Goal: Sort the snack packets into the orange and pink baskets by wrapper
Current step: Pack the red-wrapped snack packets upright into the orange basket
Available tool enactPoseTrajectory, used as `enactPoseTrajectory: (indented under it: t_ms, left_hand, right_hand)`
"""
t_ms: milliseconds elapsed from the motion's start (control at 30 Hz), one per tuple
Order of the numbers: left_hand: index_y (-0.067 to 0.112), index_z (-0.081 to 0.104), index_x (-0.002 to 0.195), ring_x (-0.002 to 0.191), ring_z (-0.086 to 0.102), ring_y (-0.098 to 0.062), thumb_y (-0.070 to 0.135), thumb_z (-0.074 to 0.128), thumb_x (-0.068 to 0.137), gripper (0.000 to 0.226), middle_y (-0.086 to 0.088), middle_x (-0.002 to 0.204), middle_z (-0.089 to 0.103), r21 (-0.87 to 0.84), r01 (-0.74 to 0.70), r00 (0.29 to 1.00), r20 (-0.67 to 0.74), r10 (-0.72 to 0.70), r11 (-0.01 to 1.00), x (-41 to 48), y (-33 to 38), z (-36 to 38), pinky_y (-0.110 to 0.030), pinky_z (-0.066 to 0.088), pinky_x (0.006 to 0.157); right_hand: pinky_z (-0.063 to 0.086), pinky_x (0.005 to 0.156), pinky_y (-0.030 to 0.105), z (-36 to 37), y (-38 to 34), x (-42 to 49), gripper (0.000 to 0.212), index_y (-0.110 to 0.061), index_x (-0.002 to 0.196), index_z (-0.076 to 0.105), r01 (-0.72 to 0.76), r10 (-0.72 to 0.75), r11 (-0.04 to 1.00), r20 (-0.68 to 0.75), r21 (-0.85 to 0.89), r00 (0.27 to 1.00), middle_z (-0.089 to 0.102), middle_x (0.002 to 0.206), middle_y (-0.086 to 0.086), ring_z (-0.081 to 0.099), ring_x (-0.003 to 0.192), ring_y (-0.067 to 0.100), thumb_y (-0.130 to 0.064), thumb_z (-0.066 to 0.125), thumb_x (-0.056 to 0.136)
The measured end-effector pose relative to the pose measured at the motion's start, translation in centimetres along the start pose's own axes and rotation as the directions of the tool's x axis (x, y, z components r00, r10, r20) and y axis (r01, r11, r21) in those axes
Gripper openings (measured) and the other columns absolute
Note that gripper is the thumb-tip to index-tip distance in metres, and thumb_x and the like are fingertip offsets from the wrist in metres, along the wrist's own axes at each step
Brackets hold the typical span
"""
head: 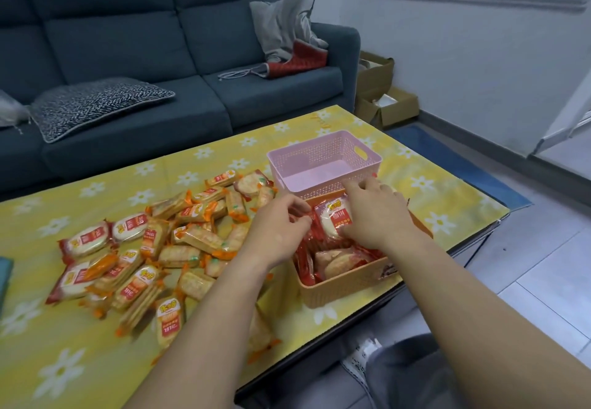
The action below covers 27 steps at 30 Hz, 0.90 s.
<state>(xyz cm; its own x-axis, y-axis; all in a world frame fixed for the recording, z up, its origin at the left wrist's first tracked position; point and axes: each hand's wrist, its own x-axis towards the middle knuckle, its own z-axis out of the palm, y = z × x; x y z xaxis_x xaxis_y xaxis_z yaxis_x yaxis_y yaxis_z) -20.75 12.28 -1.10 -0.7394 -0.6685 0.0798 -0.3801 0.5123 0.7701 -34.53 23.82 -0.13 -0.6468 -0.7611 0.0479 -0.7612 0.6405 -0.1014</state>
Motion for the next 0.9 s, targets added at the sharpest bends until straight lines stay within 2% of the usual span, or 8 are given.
enactPoseTrajectory:
  t_ms: [200,367,467,567,667,733,833,900]
  left_hand:
    - [0.022,0.063,0.115,0.092,0.063,-0.012,0.019,0.073,0.087,0.03,0.008,0.106,0.065,-0.051,0.012,0.999,-0.032,-0.014,0.999,0.1,-0.3,-0.5,-0.04,0.056,0.086]
    - [0.029,0.039,0.15,0.117,0.053,-0.011,0.027,0.077,0.087,0.073,0.011,0.137,0.047,-0.164,0.002,0.997,0.083,0.012,0.986,0.0,0.4,-0.4,-0.032,0.05,0.096]
    - [0.027,0.053,0.14,0.118,0.056,-0.009,0.024,0.076,0.088,0.058,0.006,0.135,0.058,-0.166,-0.065,0.993,0.09,0.081,0.984,0.0,0.8,-0.2,-0.036,0.051,0.1]
    - [0.023,0.068,0.109,0.095,0.063,-0.004,0.02,0.076,0.086,0.025,0.012,0.101,0.068,-0.117,-0.097,0.994,-0.067,0.09,0.988,0.1,1.1,-0.7,-0.031,0.055,0.085]
    - [0.029,0.063,0.102,0.089,0.06,0.0,0.023,0.074,0.086,0.021,0.02,0.093,0.062,-0.222,-0.061,0.971,-0.239,0.006,0.973,0.0,1.4,-1.5,-0.025,0.053,0.075]
    - [0.03,0.06,0.103,0.089,0.06,-0.002,0.024,0.072,0.087,0.021,0.02,0.094,0.061,-0.276,-0.037,0.949,-0.311,-0.053,0.96,-0.2,1.5,-1.6,-0.028,0.055,0.075]
    - [0.029,0.06,0.105,0.09,0.063,-0.006,0.024,0.071,0.089,0.02,0.017,0.096,0.062,-0.313,-0.018,0.941,-0.325,-0.09,0.949,-0.3,1.5,-1.6,-0.03,0.058,0.072]
    - [0.029,0.059,0.105,0.085,0.063,-0.002,0.024,0.072,0.089,0.021,0.02,0.093,0.061,-0.304,-0.016,0.946,-0.312,-0.083,0.952,-0.4,1.5,-1.6,-0.023,0.056,0.067]
  right_hand:
    - [0.05,0.095,0.039,-0.6,0.4,0.4,0.09,-0.019,0.148,0.039,0.012,-0.034,0.961,0.077,0.276,0.996,0.055,0.133,0.011,0.055,0.119,0.029,-0.021,0.086,0.071]
    - [0.045,0.061,0.021,-1.0,1.9,0.4,0.033,-0.025,0.111,0.062,0.119,-0.143,0.821,-0.001,0.558,0.99,0.06,0.091,-0.006,0.056,0.071,0.013,-0.006,0.073,0.086]
    - [0.056,0.068,0.032,-1.0,2.3,0.3,0.028,-0.024,0.109,0.065,0.171,-0.197,0.69,-0.044,0.703,0.979,0.062,0.092,-0.002,0.061,0.078,0.019,-0.006,0.07,0.089]
    - [0.049,0.065,0.022,-1.0,2.1,0.1,0.034,-0.026,0.111,0.062,0.146,-0.112,0.581,-0.099,0.801,0.989,0.064,0.092,-0.001,0.059,0.074,0.012,-0.003,0.069,0.088]
    - [0.044,0.063,0.016,-1.1,1.8,-0.4,0.018,-0.025,0.098,0.063,0.157,-0.127,0.722,-0.094,0.674,0.987,0.066,0.086,-0.008,0.058,0.07,0.003,-0.02,0.076,0.086]
    - [0.045,0.068,0.016,-0.9,1.2,-1.0,0.019,-0.025,0.098,0.069,0.19,-0.272,0.831,0.086,0.522,0.958,0.068,0.089,-0.012,0.061,0.078,0.0,-0.03,0.079,0.083]
    - [0.056,0.082,0.03,0.6,0.4,-1.3,0.034,-0.025,0.115,0.07,0.198,-0.317,0.923,0.36,0.331,0.877,0.07,0.11,-0.01,0.065,0.094,0.011,-0.031,0.079,0.082]
    - [0.056,0.089,0.038,1.2,0.1,-1.3,0.041,-0.024,0.122,0.068,0.186,-0.281,0.947,0.396,0.26,0.874,0.068,0.116,-0.005,0.065,0.102,0.018,-0.024,0.079,0.083]
